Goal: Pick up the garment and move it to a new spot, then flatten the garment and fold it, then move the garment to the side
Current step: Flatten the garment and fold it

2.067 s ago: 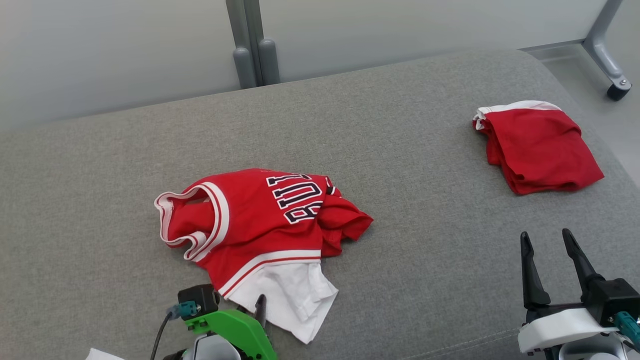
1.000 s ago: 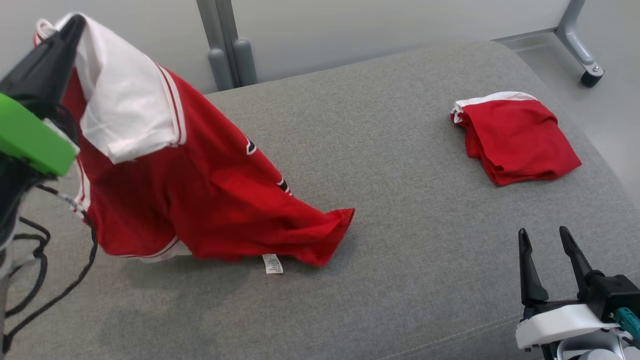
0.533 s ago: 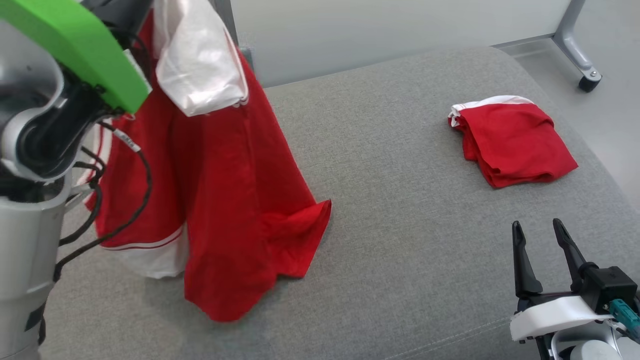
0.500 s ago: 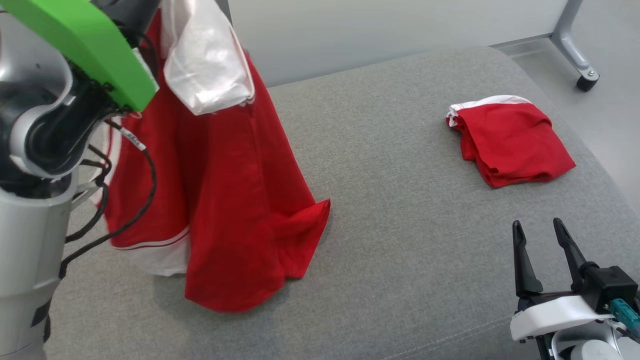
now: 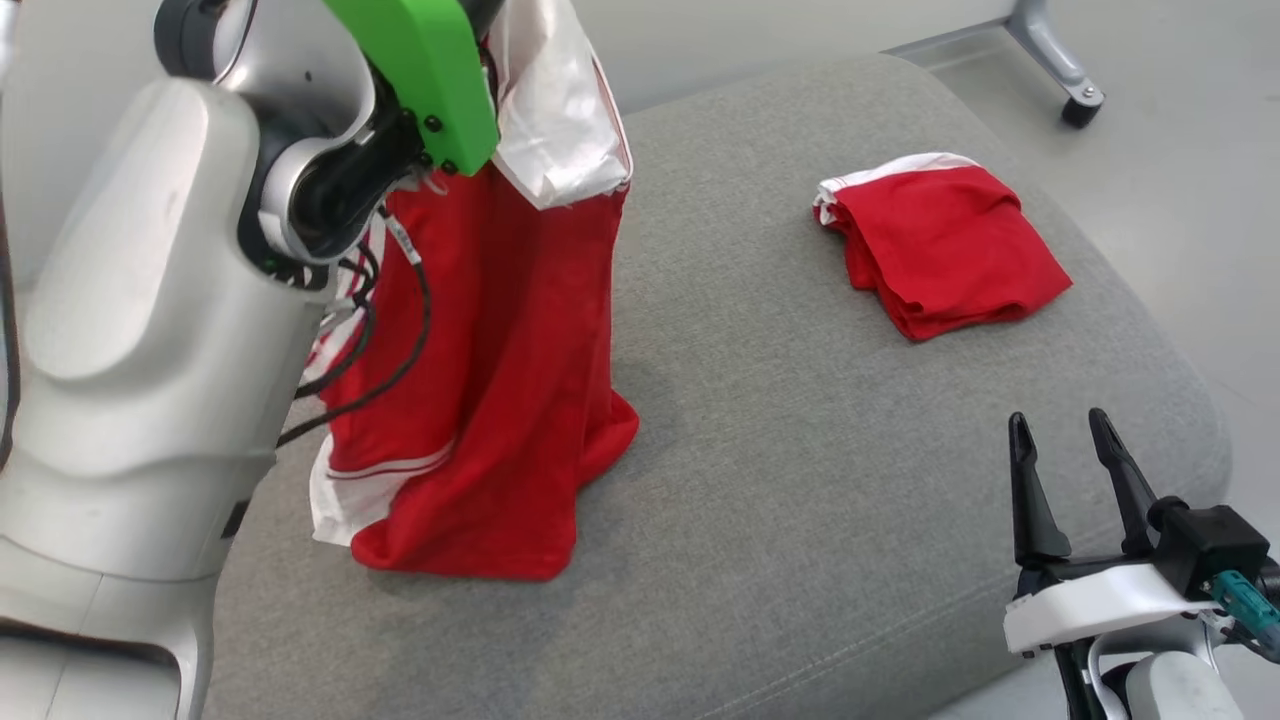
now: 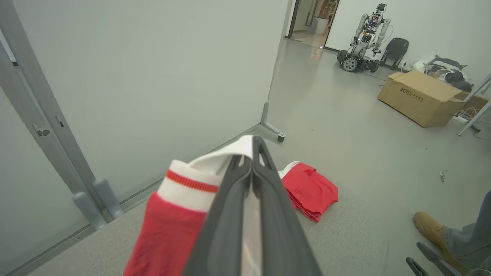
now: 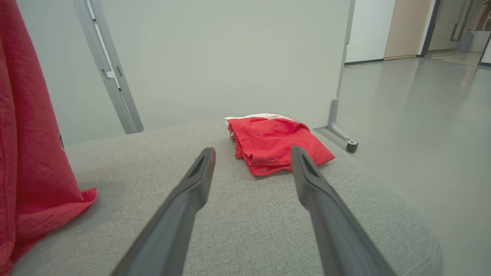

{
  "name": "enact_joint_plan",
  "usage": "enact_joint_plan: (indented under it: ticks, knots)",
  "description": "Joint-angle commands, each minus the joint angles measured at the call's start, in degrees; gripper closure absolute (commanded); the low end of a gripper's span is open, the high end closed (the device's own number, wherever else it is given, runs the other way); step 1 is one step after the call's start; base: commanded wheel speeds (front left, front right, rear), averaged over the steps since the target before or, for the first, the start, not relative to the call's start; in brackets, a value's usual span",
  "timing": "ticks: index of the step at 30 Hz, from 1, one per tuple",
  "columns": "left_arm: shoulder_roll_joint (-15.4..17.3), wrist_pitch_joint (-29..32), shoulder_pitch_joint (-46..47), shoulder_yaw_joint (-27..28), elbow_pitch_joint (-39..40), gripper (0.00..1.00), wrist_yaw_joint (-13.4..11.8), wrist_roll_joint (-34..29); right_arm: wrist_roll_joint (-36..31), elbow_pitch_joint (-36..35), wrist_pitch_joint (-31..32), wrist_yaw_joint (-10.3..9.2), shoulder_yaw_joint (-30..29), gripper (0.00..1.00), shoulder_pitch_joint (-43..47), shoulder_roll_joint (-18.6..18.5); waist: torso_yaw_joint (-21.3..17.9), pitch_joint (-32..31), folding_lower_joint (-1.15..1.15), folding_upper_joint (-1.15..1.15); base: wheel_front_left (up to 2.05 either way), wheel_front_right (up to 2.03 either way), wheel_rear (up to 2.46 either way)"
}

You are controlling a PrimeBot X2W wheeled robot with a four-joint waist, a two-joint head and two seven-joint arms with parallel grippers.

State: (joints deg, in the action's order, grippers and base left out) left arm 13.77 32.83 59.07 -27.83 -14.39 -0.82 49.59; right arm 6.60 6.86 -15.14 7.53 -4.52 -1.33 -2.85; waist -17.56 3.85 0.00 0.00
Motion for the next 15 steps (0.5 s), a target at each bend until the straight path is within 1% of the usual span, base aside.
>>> enact_joint_plan:
  ticks: [1, 3, 6, 8, 9, 11, 13, 14, 15]
  knots:
    - [-0.51, -1.51, 2.95, -0.94, -2.23, 1.0, 1.94, -1.68, 0.84, 0.06, 0.02, -0.09, 0.17, 0.0, -1.02, -0.11, -3.5, 2.78, 0.0, 0.0, 0.0, 0.0, 0.0]
    - [-0.25, -3.58, 5.14, -2.06, -6.35, 1.0, 3.22, -4.03, 1.81, 0.12, 0.02, -0.09, 0.5, 0.0, -1.7, -0.1, -5.12, 4.12, 0.0, 0.0, 0.0, 0.0, 0.0]
    - [-1.44, -7.14, 7.7, -3.47, -12.51, 1.0, 5.4, -5.84, 3.03, 0.35, 0.02, -0.08, 1.48, 0.0, -2.47, -0.04, -7.48, 6.45, 0.0, 0.0, 0.0, 0.0, 0.0]
    - [-1.9, -9.06, 8.61, -5.62, -16.0, 1.0, 6.93, -6.97, 4.1, 0.55, 0.02, -0.09, 1.91, 0.0, -2.87, -0.09, -8.84, 8.13, 0.0, 0.0, 0.0, 0.0, 0.0]
    - [-1.35, -10.44, 8.82, -8.72, -19.32, 1.0, 7.85, -8.8, 5.18, 0.8, 0.02, -0.09, 2.49, 0.0, -3.09, -0.06, -10.17, 9.67, 0.0, 0.0, 0.0, 0.0, 0.0]
    - [-0.49, -11.63, 8.74, -12.02, -21.91, 1.0, 8.24, -9.84, 6.16, 0.95, 0.02, -0.09, 2.78, 0.0, -3.62, -0.05, -11.4, 11.14, 0.0, 0.0, 0.0, 0.0, 0.0]
    - [-0.53, -13.1, 8.0, -15.78, -22.78, 1.0, 8.33, -9.29, 6.91, 1.11, 0.02, -0.09, 3.13, 0.0, -3.88, -0.05, -12.31, 12.24, 0.0, 0.0, 0.0, 0.0, 0.0]
    - [-0.53, -13.1, 8.0, -15.78, -22.78, 1.0, 8.33, -9.29, 6.91, 1.11, 0.02, -0.09, 3.13, 0.0, -3.88, -0.05, -12.31, 12.24, 0.0, 0.0, 0.0, 0.0, 0.0]
    - [-0.58, -13.88, 7.61, -17.49, -22.84, 1.0, 8.34, -8.4, 7.16, 1.19, 0.02, -0.08, 3.35, 0.0, -3.91, -0.05, -12.62, 12.71, 0.0, 0.0, 0.0, 0.0, 0.0]
